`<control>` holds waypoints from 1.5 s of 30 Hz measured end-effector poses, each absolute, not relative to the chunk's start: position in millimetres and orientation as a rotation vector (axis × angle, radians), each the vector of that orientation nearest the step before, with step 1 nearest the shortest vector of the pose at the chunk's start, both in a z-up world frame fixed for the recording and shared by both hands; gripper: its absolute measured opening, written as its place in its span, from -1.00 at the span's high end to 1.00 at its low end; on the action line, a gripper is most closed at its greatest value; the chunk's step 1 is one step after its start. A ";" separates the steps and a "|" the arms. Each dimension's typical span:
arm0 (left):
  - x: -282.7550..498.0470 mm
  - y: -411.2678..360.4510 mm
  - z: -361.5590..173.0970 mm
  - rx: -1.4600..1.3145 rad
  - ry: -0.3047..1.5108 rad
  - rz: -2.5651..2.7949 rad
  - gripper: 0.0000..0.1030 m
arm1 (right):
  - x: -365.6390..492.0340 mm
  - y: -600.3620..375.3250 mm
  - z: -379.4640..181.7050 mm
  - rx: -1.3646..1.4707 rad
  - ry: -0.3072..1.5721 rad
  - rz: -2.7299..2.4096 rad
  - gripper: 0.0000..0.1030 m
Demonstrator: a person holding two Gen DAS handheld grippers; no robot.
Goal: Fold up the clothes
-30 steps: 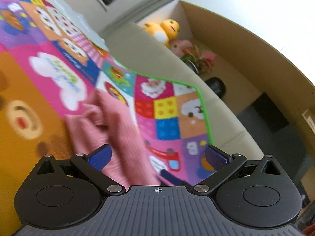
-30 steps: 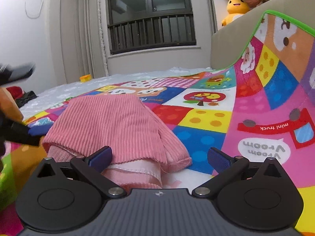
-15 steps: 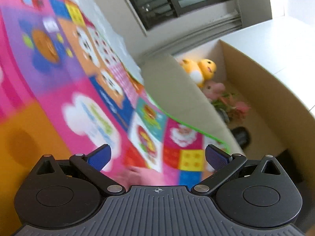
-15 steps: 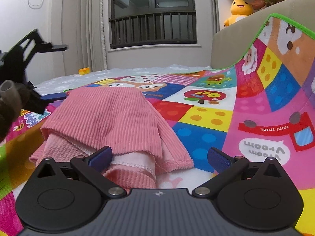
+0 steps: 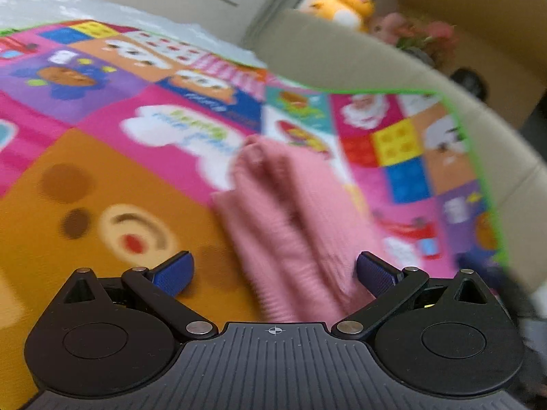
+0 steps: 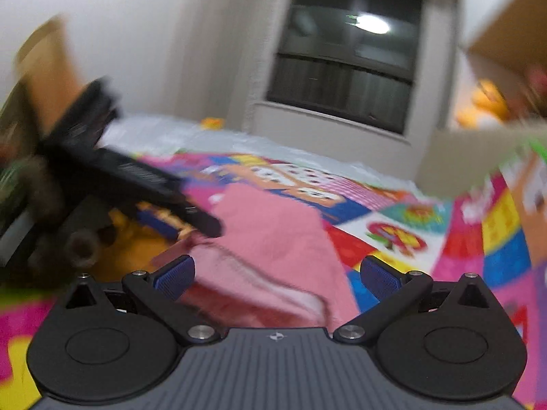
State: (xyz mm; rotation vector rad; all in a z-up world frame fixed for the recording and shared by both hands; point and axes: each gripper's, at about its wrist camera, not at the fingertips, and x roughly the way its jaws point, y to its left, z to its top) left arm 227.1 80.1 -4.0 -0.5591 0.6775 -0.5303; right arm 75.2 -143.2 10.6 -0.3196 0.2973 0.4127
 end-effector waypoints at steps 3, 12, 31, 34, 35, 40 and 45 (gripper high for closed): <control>219.4 80.2 -11.5 -0.501 0.683 -0.496 -1.00 | 72.1 -121.1 -1.2 -0.423 0.293 0.448 -1.00; 198.5 95.1 -15.5 -0.569 0.668 -0.555 -1.00 | 111.6 -133.4 37.9 -0.124 0.377 0.487 0.79; 214.2 74.0 -14.5 -0.463 0.701 -0.496 -1.00 | 101.4 -114.5 19.3 -0.170 0.478 0.646 0.25; 213.3 73.6 -26.3 -0.461 0.689 -0.491 -1.00 | 105.6 -171.1 33.5 0.001 0.486 0.570 0.19; 212.0 73.3 -27.8 -0.456 0.681 -0.494 -1.00 | 109.7 -189.8 37.1 0.061 0.488 0.537 0.19; 209.0 73.4 -30.1 -0.445 0.665 -0.499 -1.00 | 165.0 -255.8 21.4 0.312 0.538 0.350 0.29; 207.4 72.6 -30.6 -0.436 0.657 -0.500 -1.00 | 213.6 -270.0 -13.2 0.480 0.655 0.327 0.31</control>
